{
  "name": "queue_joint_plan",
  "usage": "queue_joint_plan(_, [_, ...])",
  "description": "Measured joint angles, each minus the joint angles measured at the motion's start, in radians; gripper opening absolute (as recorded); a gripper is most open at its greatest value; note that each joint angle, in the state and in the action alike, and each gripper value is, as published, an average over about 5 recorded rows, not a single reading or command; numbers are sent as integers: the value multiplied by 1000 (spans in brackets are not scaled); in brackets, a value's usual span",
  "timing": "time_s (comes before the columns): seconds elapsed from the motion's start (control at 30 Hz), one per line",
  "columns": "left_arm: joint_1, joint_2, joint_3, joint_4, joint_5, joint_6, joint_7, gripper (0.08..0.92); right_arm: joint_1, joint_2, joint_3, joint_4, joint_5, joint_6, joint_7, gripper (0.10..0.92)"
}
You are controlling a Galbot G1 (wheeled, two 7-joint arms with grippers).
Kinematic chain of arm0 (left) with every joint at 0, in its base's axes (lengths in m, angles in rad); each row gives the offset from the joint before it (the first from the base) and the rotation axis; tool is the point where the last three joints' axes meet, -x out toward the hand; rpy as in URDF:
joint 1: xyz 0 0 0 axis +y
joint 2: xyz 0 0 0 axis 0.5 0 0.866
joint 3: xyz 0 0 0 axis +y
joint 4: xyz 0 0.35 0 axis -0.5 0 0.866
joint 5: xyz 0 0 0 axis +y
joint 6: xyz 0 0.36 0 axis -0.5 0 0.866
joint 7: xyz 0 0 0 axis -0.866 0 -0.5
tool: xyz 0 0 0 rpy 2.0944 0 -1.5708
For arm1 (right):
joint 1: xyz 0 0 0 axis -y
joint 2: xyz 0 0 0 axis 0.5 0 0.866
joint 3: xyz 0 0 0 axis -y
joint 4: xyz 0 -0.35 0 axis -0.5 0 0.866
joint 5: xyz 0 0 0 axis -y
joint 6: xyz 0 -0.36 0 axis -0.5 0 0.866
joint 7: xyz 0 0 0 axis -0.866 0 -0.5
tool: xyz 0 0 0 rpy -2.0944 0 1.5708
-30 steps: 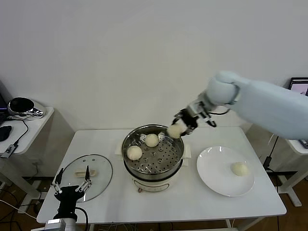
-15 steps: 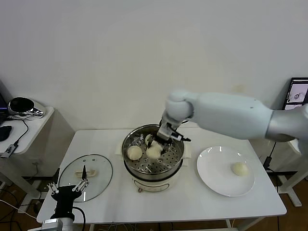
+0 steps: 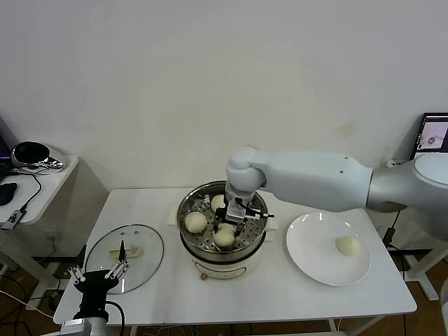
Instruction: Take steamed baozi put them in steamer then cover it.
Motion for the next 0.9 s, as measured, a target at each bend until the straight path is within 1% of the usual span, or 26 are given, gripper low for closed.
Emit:
queue_joint_plan(0.1, [-1,0,0,0,0,0,0,823,-1,-1,4,4,-1,1,1,677])
queue_joint_plan(0.2, [-1,0,0,1,0,0,0,823,4,-8,6,12,3,-1,1,760])
queue_joint_plan(0.3, [-3,2,0,2,0,0,0,823,17,-22,8,21,13,-5,1,810])
queue_joint_plan(0.6, [-17,11,11,-2,-2,5,1,823,85,-121,23,58,50,-62,-20,823])
queue_joint_plan(0.9, [-24,28,16,-1,-9,7,4,823,116,-322,55,82,91,-265,-38,823])
